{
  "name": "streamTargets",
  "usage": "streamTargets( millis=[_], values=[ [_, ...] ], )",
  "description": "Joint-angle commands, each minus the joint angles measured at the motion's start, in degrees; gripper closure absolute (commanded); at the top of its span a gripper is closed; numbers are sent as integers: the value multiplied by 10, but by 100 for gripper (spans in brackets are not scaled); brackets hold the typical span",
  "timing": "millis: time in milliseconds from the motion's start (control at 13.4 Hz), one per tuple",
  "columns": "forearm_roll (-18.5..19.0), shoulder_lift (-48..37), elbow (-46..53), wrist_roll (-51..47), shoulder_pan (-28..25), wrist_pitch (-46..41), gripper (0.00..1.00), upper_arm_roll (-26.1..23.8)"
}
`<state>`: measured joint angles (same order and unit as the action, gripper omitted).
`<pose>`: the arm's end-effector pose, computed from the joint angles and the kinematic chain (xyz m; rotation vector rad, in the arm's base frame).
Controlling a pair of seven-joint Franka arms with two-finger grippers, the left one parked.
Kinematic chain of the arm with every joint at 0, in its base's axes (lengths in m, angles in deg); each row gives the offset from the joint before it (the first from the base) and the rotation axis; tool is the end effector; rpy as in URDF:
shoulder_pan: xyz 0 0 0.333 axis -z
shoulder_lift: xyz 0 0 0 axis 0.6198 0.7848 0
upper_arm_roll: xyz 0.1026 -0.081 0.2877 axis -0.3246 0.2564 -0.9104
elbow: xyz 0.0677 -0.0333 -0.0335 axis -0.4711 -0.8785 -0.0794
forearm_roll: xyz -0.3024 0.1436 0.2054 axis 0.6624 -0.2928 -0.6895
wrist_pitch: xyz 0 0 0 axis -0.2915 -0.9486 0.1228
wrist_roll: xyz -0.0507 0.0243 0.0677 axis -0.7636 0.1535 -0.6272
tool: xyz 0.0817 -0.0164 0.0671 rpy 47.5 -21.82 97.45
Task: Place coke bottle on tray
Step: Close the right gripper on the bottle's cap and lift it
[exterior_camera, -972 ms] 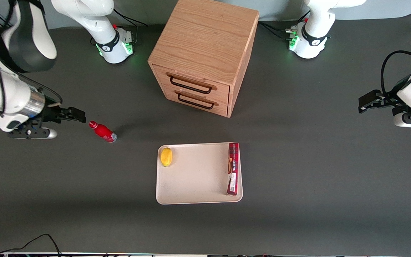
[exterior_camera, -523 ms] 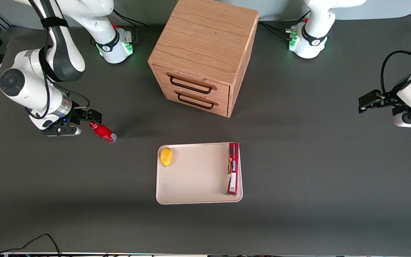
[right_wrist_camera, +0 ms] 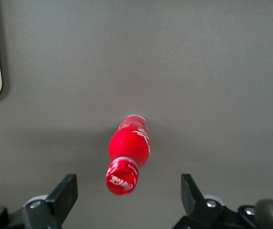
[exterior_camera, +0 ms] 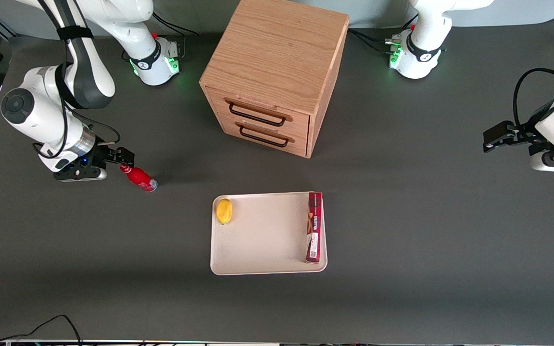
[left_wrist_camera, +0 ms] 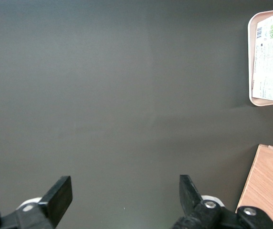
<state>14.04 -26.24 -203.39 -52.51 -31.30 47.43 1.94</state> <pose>0.5018 0.0195 0.3516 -3.1201 -0.0192 0.0196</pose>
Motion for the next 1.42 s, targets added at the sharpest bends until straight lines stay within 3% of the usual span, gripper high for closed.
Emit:
streamTargets(
  millis=[0, 150, 374, 449, 523, 822, 1047, 1346],
  values=[
    [-1, -3, -13, 15, 1, 17, 18, 1],
    [0, -2, -14, 15, 1, 19, 45, 1],
    [0, -3, -24, 15, 1, 33, 78, 1],
    [0, -3, -24, 15, 1, 33, 95, 1],
    [-1, -3, -24, 14, 1, 33, 100, 1],
    [-1, -21, -17, 13, 2, 7, 100, 1],
    [-2, -69, 28, 12, 2, -108, 100, 6],
    [-3, -72, 212, 11, 11, -342, 100, 9]
  ],
)
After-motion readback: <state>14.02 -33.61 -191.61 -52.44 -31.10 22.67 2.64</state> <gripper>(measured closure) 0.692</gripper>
